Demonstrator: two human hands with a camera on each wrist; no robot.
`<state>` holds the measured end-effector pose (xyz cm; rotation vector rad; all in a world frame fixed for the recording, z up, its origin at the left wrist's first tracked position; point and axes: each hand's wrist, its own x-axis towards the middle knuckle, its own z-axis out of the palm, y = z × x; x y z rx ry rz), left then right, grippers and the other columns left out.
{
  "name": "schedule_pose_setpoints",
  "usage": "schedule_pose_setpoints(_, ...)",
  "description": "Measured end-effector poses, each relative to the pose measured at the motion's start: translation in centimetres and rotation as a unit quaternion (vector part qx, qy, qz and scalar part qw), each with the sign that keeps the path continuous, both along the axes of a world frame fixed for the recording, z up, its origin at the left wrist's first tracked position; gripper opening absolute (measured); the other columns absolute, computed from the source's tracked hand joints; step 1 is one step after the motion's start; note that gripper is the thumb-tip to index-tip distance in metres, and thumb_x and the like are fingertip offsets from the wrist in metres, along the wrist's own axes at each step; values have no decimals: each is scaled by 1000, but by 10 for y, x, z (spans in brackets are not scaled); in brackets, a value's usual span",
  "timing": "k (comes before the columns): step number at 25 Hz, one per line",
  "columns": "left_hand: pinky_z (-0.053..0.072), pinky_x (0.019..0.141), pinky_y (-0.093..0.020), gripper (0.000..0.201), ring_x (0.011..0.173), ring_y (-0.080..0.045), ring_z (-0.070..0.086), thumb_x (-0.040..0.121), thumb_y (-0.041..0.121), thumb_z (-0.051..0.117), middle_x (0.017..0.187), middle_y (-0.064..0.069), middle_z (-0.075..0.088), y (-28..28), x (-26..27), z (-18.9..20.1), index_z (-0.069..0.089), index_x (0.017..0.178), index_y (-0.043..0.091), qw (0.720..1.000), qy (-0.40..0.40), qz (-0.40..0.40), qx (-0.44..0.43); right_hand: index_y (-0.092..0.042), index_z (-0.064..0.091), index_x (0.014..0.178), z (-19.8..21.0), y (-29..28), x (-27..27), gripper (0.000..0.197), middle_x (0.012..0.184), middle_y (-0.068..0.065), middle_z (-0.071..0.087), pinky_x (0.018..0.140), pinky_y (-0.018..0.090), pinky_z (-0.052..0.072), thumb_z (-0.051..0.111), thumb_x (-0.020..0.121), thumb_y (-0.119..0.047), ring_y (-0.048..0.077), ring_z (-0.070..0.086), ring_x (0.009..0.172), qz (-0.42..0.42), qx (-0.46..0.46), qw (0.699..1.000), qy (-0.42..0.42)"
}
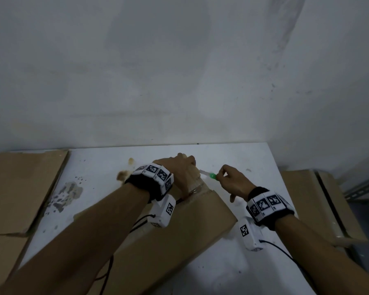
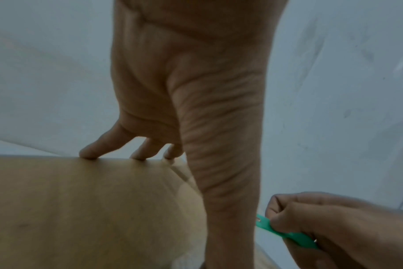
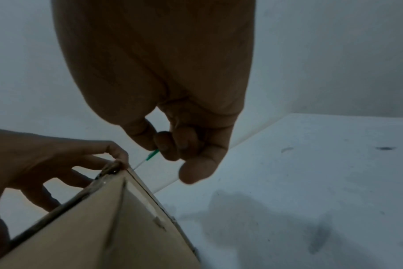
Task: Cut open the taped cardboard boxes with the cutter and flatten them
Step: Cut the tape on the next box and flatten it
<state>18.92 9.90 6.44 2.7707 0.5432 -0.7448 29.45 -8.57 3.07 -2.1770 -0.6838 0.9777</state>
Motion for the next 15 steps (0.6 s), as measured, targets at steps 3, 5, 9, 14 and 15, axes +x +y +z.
schedule_pose_setpoints(3, 48, 82, -34, 75, 97, -21, 55, 65, 30, 92, 108, 1, 44, 6, 3, -6, 40, 119, 19, 1000, -23, -1, -15, -14, 45, 85, -2, 5, 4, 25, 64, 3, 41, 47, 36, 53, 53, 100, -32, 17, 39, 51, 11, 19, 999, 23)
schedule_pose_setpoints(5, 43, 79, -33, 70, 96, -22, 52, 67, 27, 91, 104, -1, 42, 8, 6, -2, 35, 108, 18, 999, -13, 0, -38, -13, 45, 86, -2, 8, 6, 27, 61, 2, 40, 50, 41, 54, 55, 100, -34, 18, 38, 51, 31, 18, 999, 26)
schedule_pose_setpoints(9, 52, 81, -44, 83, 96, -24, 53, 55, 38, 94, 109, -2, 42, 8, 1, 9, 32, 108, 23, 998, 9, 0, -59, -13, 44, 87, 2, 10, 10, 27, 61, 3, 40, 46, 35, 52, 54, 101, -34, 13, 37, 42, 99, 27, 995, -7)
schedule_pose_setpoints(14, 53, 78, -42, 83, 96, -19, 53, 55, 41, 93, 104, 5, 44, 8, -3, 10, 31, 108, 28, 997, -3, -2, -75, -14, 50, 90, 10, 3, 21, 25, 63, 1, 45, 45, 32, 48, 56, 100, -36, 12, 35, 43, 187, 13, 982, -23)
schedule_pose_setpoints(15, 53, 78, -42, 83, 96, -19, 53, 55, 41, 93, 102, 6, 44, 7, -4, 10, 31, 108, 29, 997, -3, -4, -80, -15, 51, 90, 11, 4, 23, 22, 66, 1, 47, 45, 31, 47, 56, 100, -34, 13, 35, 44, 199, 6, 980, -33)
